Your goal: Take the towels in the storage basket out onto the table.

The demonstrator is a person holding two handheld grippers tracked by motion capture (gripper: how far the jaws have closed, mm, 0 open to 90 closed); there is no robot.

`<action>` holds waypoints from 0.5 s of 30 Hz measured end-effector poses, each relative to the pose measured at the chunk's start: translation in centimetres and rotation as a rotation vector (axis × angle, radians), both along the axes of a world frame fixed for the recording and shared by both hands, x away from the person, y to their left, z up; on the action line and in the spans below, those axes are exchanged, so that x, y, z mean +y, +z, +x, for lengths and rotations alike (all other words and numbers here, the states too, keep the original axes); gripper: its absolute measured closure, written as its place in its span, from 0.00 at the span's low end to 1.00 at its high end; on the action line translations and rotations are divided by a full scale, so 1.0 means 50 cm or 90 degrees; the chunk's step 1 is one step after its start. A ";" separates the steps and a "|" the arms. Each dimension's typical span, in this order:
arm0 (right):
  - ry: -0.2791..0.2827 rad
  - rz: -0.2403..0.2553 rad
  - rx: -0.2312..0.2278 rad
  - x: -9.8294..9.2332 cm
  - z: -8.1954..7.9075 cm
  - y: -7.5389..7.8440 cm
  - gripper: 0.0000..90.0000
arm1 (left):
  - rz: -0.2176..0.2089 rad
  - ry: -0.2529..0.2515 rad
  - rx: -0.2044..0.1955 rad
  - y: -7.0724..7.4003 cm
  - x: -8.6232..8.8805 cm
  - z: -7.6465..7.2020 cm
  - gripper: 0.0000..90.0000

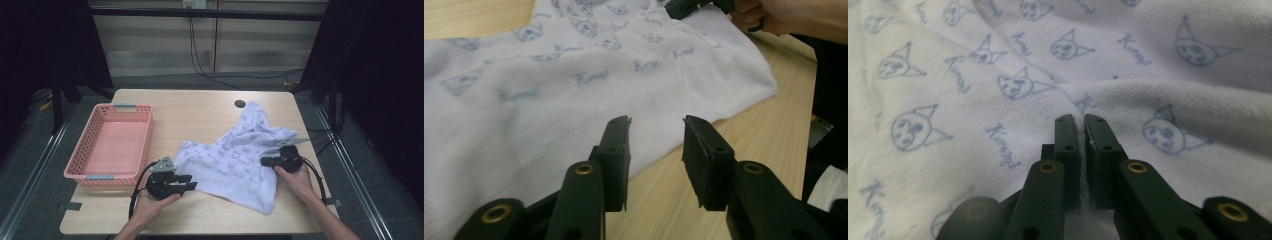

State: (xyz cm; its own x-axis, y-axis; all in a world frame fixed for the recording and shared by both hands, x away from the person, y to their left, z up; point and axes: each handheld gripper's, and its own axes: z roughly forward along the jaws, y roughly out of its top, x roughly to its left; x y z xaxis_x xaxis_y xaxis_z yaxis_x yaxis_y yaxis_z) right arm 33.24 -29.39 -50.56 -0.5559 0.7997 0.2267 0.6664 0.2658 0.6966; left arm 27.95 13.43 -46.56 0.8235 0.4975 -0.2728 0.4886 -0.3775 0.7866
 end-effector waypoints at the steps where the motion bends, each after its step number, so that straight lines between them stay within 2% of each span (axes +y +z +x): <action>1: -0.010 -0.001 -0.006 -0.006 0.004 -0.001 0.91 | 0.006 0.009 0.001 -0.001 0.003 0.005 0.72; 2: -0.016 -0.003 -0.012 -0.010 0.005 -0.001 0.86 | 0.011 0.015 -0.001 -0.003 0.007 0.011 0.72; 3: -0.017 -0.011 -0.019 -0.011 0.003 0.002 0.77 | 0.011 0.028 -0.004 -0.006 0.011 0.016 0.71; 4: -0.025 0.003 -0.037 -0.018 -0.010 0.022 0.71 | 0.013 0.053 0.001 -0.011 0.019 0.027 0.69; 6: -0.038 0.042 -0.058 -0.030 -0.029 0.048 0.63 | 0.018 0.058 0.024 -0.020 0.023 0.037 0.65; 7: -0.038 0.042 -0.058 -0.030 -0.029 0.048 0.63 | 0.018 0.058 0.024 -0.020 0.023 0.037 0.64; 8: -0.056 0.055 -0.059 -0.035 -0.042 0.062 0.58 | 0.018 0.053 0.041 -0.028 0.022 0.042 0.64; 9: -0.050 0.077 -0.060 -0.038 -0.061 0.075 0.59 | 0.025 0.047 0.045 -0.035 0.016 0.043 0.64; 10: -0.029 0.093 -0.059 -0.034 -0.082 0.082 0.59 | 0.042 0.037 0.043 -0.041 0.008 0.043 0.64; 11: -0.014 0.094 -0.058 -0.029 -0.105 0.086 0.59 | 0.068 0.029 0.031 -0.048 -0.003 0.042 0.64; 12: 0.027 0.078 -0.042 -0.015 -0.148 0.081 0.60 | 0.091 0.015 0.035 -0.059 -0.016 0.043 0.64; 13: 0.027 0.078 -0.042 -0.015 -0.148 0.081 0.60 | 0.091 0.015 0.035 -0.059 -0.016 0.043 0.63; 14: 0.056 0.071 -0.022 -0.007 -0.182 0.068 0.62 | 0.101 0.008 0.041 -0.064 -0.021 0.044 0.63; 15: 0.056 0.071 -0.022 -0.007 -0.182 0.068 0.62 | 0.105 0.008 0.034 -0.064 -0.023 0.042 0.63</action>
State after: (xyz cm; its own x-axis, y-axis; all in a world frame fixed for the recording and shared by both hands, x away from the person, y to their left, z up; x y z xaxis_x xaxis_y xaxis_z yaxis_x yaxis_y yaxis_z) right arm 24.14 -29.75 -47.15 -0.6315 0.7186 0.2911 0.6189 0.2411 0.7475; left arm 30.06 12.27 -49.76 0.8036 0.5491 -0.2298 0.5336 -0.4935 0.6868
